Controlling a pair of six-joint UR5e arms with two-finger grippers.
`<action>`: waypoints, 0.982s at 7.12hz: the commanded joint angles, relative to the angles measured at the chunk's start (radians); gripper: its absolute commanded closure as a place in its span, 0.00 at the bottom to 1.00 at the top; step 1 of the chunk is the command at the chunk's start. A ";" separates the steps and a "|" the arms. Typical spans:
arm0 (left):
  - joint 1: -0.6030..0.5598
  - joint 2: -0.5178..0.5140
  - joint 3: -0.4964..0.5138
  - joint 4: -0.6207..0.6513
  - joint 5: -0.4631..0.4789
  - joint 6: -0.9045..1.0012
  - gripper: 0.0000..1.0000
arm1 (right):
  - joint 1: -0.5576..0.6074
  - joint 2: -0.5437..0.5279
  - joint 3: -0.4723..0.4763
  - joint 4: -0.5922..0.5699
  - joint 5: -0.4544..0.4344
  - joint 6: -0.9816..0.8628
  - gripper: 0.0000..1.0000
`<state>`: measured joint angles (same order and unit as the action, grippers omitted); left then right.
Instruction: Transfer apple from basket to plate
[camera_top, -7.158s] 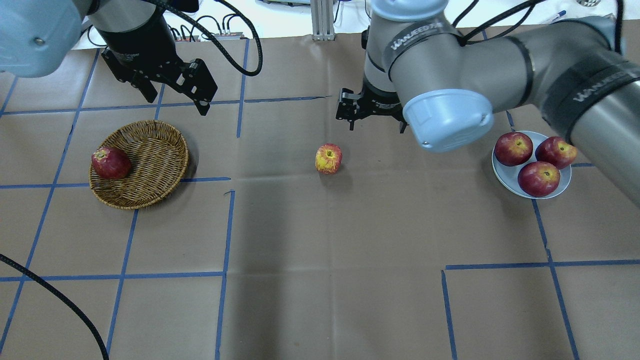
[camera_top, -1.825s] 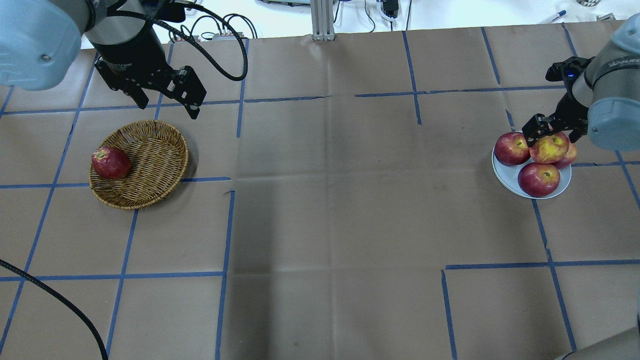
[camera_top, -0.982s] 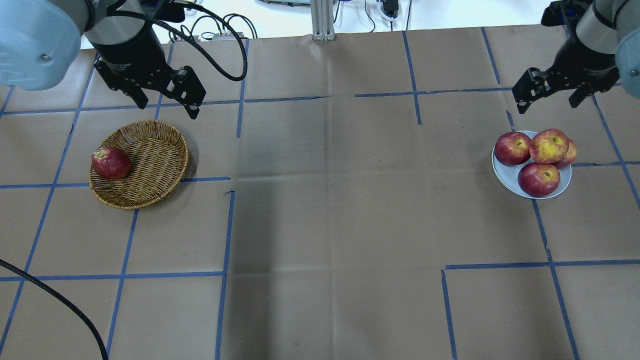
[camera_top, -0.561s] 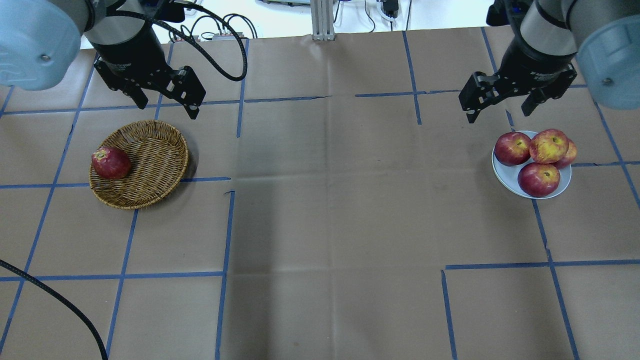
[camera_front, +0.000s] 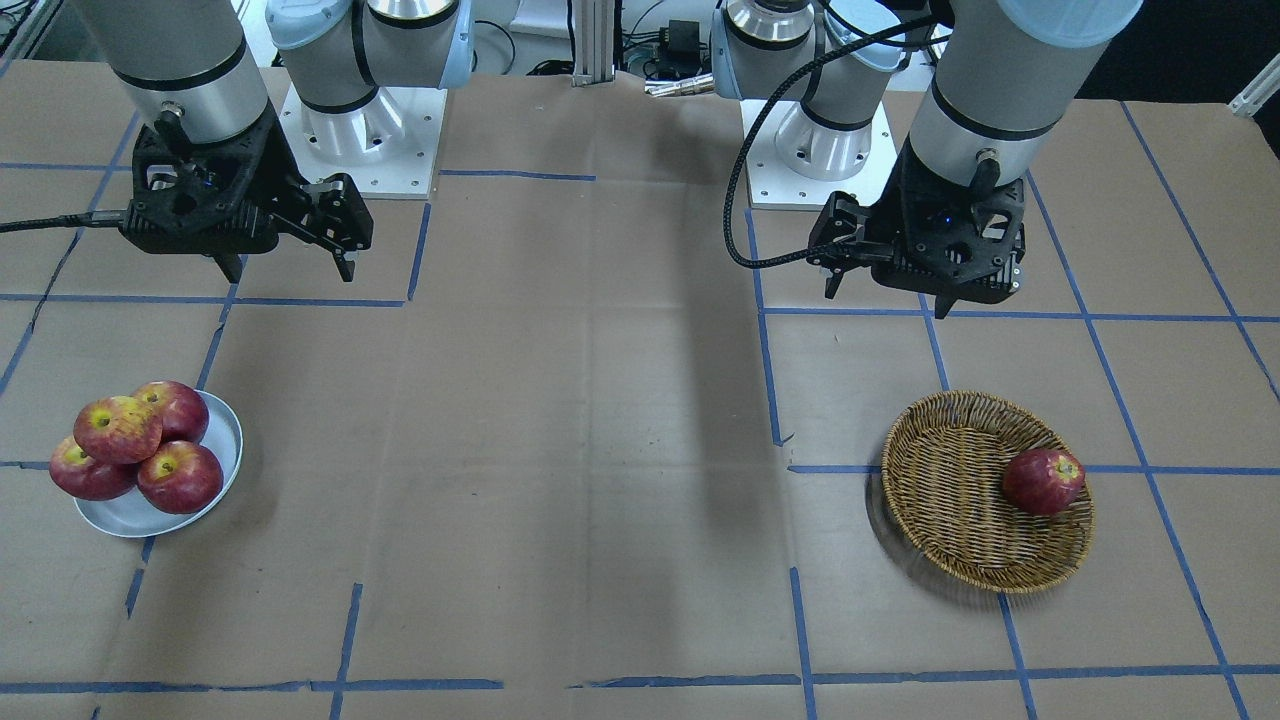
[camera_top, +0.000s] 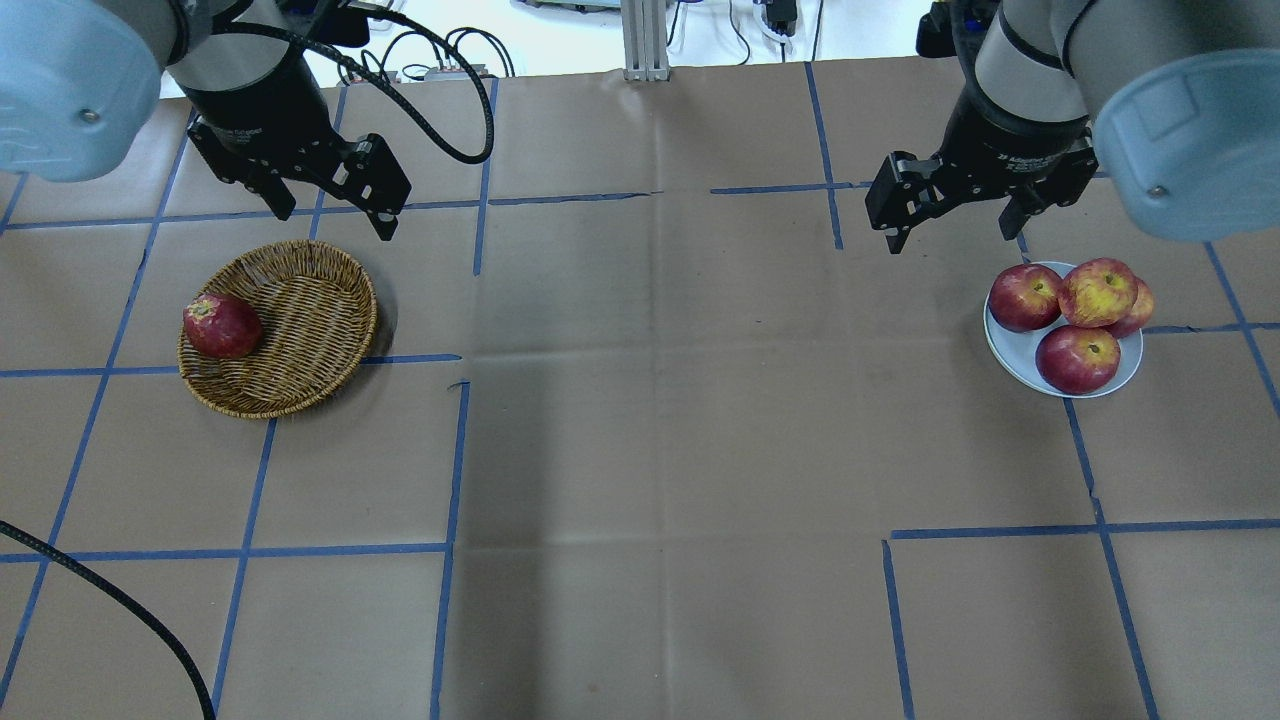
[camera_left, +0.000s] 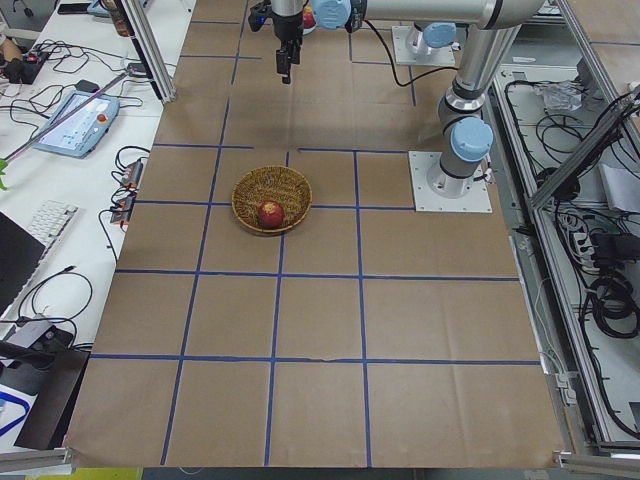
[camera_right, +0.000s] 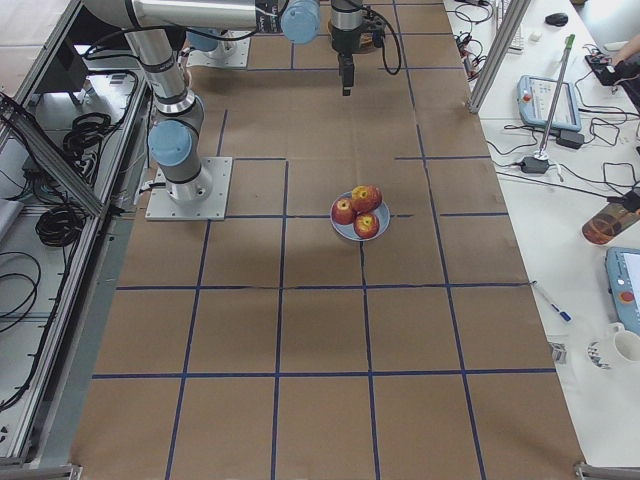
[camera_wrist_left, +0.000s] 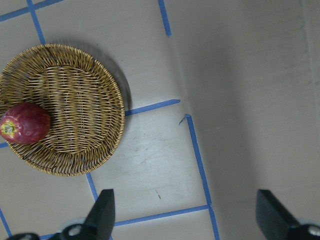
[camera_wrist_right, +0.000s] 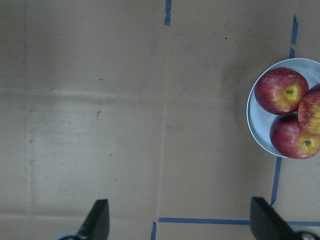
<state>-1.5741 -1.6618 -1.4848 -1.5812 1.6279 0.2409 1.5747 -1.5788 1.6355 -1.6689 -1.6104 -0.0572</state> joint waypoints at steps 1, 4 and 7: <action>0.000 -0.001 0.000 0.000 0.000 0.000 0.01 | -0.005 0.002 -0.011 0.001 -0.002 0.000 0.00; 0.000 -0.001 0.000 0.000 0.001 0.000 0.01 | -0.001 0.000 -0.011 0.001 0.004 0.000 0.00; 0.000 0.001 -0.003 0.000 0.001 0.000 0.01 | 0.001 0.002 -0.011 0.001 0.006 0.000 0.00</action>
<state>-1.5739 -1.6626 -1.4860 -1.5815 1.6287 0.2408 1.5751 -1.5782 1.6245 -1.6674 -1.6042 -0.0567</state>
